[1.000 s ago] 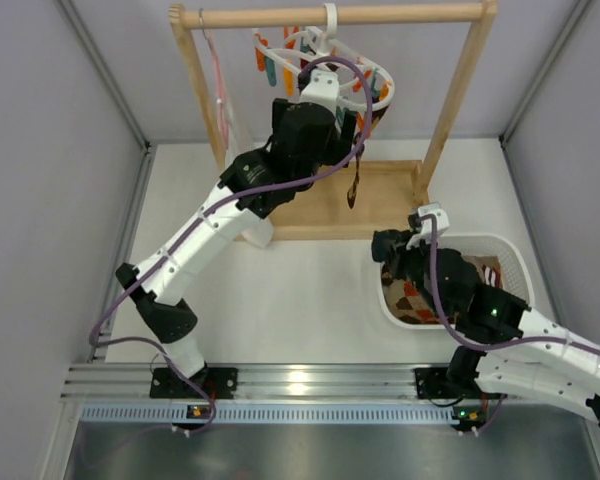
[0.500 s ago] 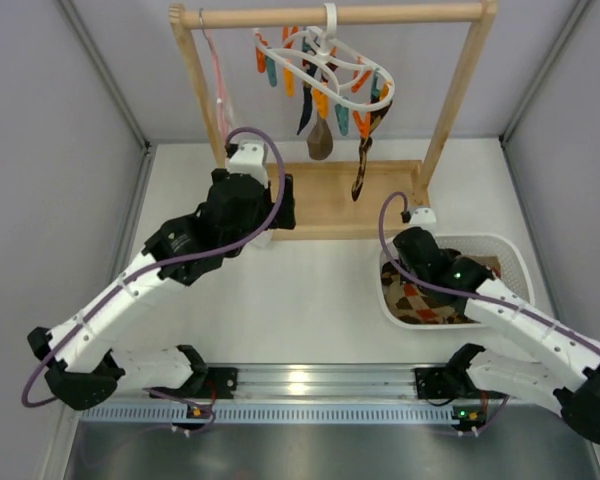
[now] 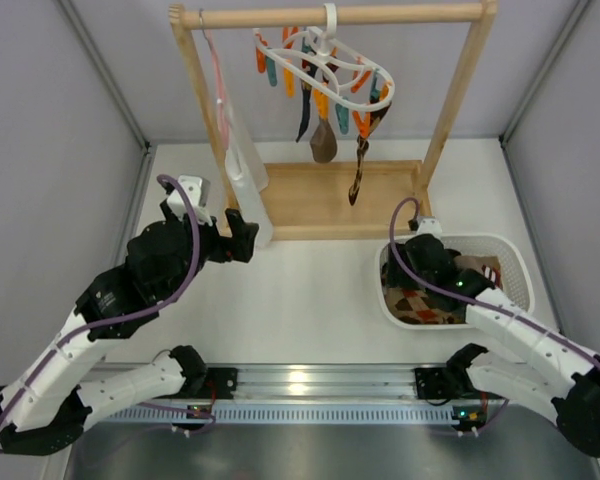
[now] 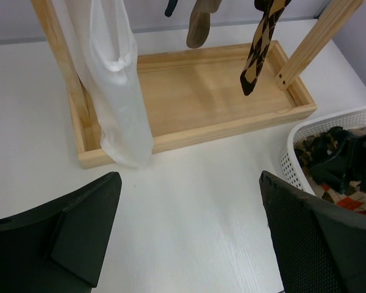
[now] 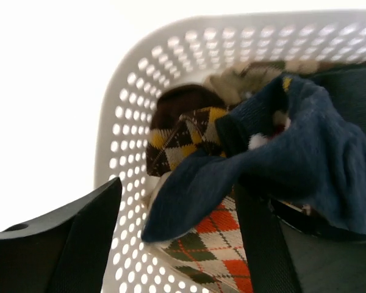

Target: Remove the socks clipped to the hanger

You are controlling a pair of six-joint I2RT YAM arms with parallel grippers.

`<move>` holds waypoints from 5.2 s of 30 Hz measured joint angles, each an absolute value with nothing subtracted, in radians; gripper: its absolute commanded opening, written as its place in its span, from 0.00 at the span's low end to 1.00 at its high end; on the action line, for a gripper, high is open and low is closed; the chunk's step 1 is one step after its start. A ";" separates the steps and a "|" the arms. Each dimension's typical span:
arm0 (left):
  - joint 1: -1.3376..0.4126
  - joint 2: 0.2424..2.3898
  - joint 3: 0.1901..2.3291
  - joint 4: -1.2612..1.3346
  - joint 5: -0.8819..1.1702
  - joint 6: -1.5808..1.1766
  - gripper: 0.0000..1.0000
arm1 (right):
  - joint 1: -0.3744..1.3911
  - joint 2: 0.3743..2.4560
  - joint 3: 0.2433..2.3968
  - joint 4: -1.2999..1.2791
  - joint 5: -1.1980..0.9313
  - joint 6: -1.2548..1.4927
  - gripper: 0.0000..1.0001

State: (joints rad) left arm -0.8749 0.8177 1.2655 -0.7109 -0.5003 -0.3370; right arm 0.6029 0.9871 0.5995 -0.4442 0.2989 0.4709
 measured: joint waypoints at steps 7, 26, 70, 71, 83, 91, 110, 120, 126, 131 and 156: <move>-0.875 0.778 1.186 -0.712 -0.497 -0.300 0.98 | 0.598 0.789 0.691 -0.535 0.322 0.465 0.80; -0.875 0.690 1.050 -0.701 -0.615 -0.295 0.98 | 0.546 0.862 0.841 -0.330 0.222 0.287 0.99; -0.875 1.070 1.674 -0.671 -0.348 -0.391 0.98 | 0.795 1.446 0.942 0.443 0.566 0.262 0.00; -0.875 1.097 1.703 -0.667 -0.333 -0.391 0.98 | 0.817 1.444 0.942 0.443 0.580 0.262 0.00; -0.875 1.243 1.944 -0.674 -0.269 -0.363 0.98 | 1.049 1.515 1.045 0.447 0.749 0.157 0.00; -0.895 1.354 2.027 -0.675 -0.350 -0.291 0.98 | 1.129 1.662 1.280 0.419 0.869 0.007 0.00; -0.991 1.459 2.077 -0.703 -0.664 -0.144 0.98 | 1.225 1.929 1.494 0.396 0.969 -0.337 0.00; -1.022 1.567 2.152 -0.704 -0.844 -0.093 0.98 | 1.241 1.939 1.535 0.437 0.998 -0.452 0.00; -1.028 1.693 2.258 -0.703 -1.003 -0.023 0.98 | 1.277 1.964 1.540 0.468 1.002 -0.529 0.00; -1.019 1.775 2.322 -0.704 -1.087 0.033 0.97 | 1.284 1.973 1.540 0.480 1.002 -0.549 0.00; -0.936 1.908 2.431 -0.703 -1.224 0.177 0.75 | 1.269 1.980 1.576 0.463 0.997 -0.567 0.00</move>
State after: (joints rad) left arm -0.9363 1.9079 2.4313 -0.7029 -1.2243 0.1768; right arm 1.2694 1.9800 1.5764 0.4633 0.9970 -0.5667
